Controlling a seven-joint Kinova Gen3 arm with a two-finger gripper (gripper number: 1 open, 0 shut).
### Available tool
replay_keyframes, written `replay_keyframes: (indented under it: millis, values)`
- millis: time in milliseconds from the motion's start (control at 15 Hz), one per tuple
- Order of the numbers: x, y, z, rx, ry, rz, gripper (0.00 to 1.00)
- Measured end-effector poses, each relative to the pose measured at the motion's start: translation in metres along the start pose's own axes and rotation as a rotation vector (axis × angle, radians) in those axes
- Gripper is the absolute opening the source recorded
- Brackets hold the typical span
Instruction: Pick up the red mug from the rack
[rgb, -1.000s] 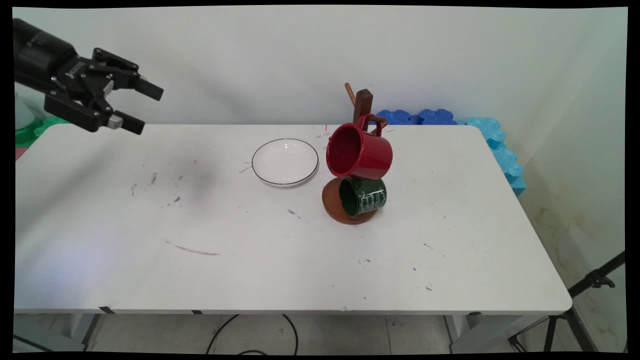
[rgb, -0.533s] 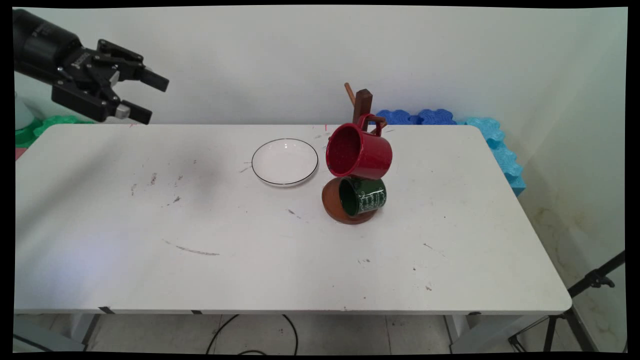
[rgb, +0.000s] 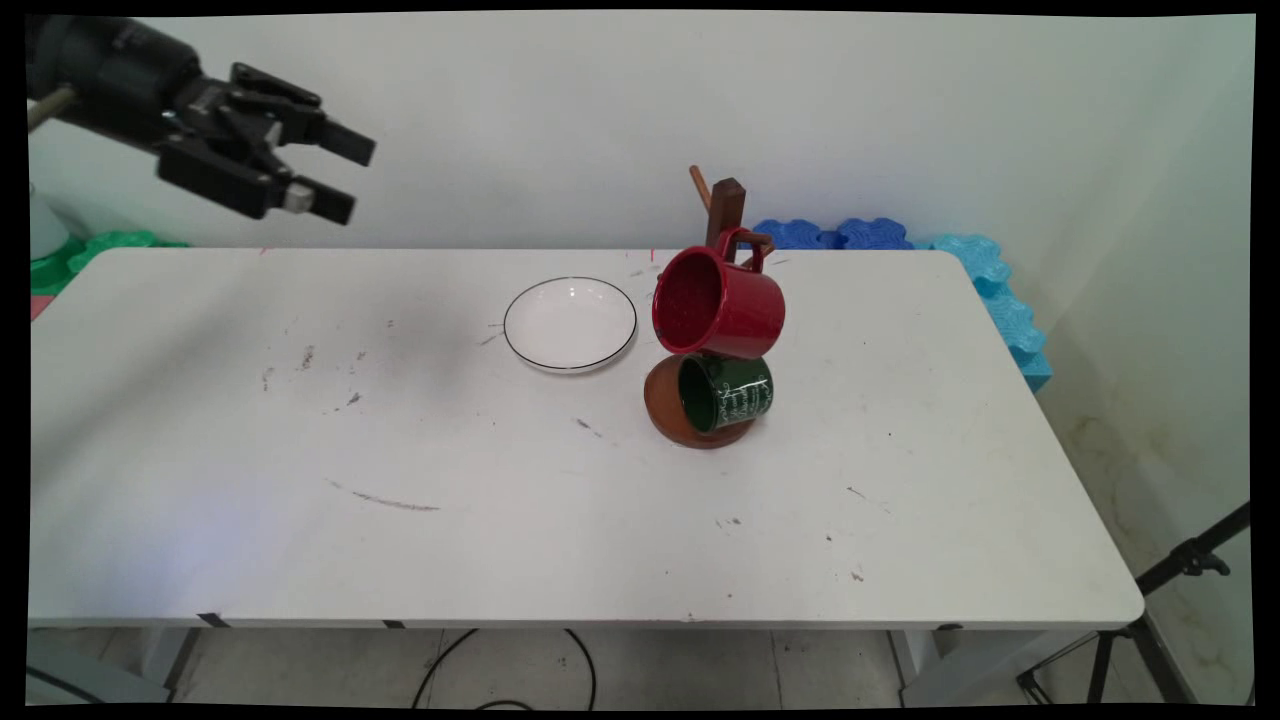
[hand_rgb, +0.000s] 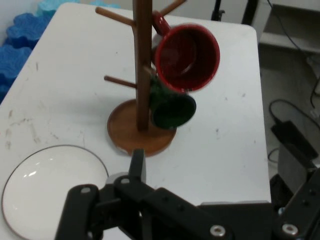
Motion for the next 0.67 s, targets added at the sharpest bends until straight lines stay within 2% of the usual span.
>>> replay_keyframes:
  millis: [400,667]
  values:
    - [0.034,0.026,0.046,0.028,-0.019,-0.081,1.00]
    - [0.055,0.047,0.089,0.052,-0.059,-0.148,1.00]
